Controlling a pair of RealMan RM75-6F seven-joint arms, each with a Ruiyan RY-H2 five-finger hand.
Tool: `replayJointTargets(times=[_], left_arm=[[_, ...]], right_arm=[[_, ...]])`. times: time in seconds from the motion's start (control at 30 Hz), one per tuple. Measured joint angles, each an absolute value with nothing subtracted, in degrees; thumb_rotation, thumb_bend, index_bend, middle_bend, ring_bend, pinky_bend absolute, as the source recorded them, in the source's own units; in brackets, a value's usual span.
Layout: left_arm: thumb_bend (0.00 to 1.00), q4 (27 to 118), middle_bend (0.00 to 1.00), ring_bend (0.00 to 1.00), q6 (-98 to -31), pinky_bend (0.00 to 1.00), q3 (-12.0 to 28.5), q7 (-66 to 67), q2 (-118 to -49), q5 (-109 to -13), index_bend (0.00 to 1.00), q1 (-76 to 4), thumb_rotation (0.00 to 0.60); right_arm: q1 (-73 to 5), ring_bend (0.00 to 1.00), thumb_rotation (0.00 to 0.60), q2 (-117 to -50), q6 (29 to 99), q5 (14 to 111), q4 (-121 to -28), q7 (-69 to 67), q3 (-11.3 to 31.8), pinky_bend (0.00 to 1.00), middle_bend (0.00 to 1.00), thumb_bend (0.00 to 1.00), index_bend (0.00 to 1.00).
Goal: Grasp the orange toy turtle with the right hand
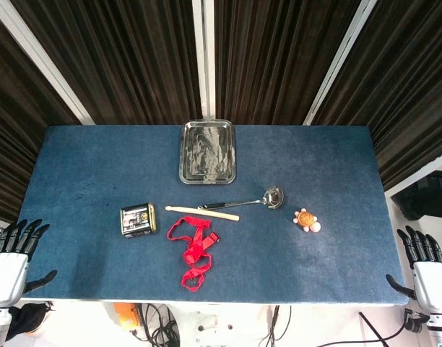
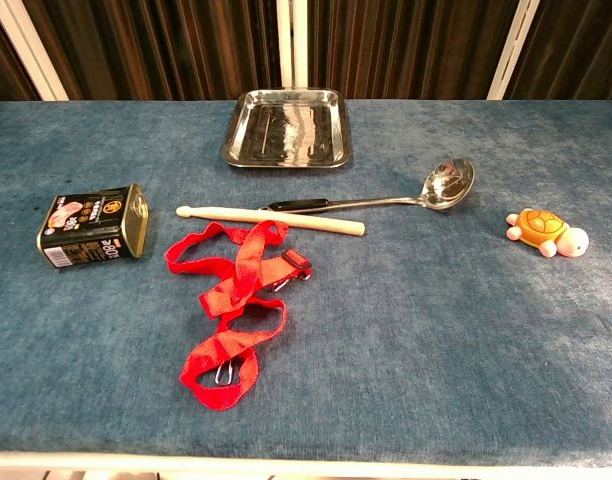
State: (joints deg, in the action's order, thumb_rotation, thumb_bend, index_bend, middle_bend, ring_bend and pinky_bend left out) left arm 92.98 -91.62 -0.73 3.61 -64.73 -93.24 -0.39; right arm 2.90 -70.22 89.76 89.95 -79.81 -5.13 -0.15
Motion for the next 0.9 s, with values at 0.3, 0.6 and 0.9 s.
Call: replayJointTargets(times=[0.3,0.6,0.9], left_arm=[[0.08,92.4,0.09,0.0,-91.8,0.02,-0.8,3.3,-65.0,-93.2,0.15,-0.2,0.6],[0.08,92.3,0.09,0.0,-91.9,0.02,-0.6,2.8,-64.7,-93.1,0.15,-0.2,0.6],[0.08,91.8,0.09,0.0,-91.0,0.02,-0.4,2.3,-65.2,-92.8,0.15,-0.9,0.6]], right_arm=[[2.4,0.0,0.6,-70.3,88.9,89.8,-79.9,-4.6,-0.1,0.0,0.0,0.09,0.0],[-0.3,0.0,0.6,-69.3,85.0,89.6,-81.9,0.0,0.6,0.0,0.03,0.1,0.0],[-8.7,0.0,0.6,-68.9,76.4,88.4,-88.9,11.5,4.3,0.0,0.1,0.15,0.0]])
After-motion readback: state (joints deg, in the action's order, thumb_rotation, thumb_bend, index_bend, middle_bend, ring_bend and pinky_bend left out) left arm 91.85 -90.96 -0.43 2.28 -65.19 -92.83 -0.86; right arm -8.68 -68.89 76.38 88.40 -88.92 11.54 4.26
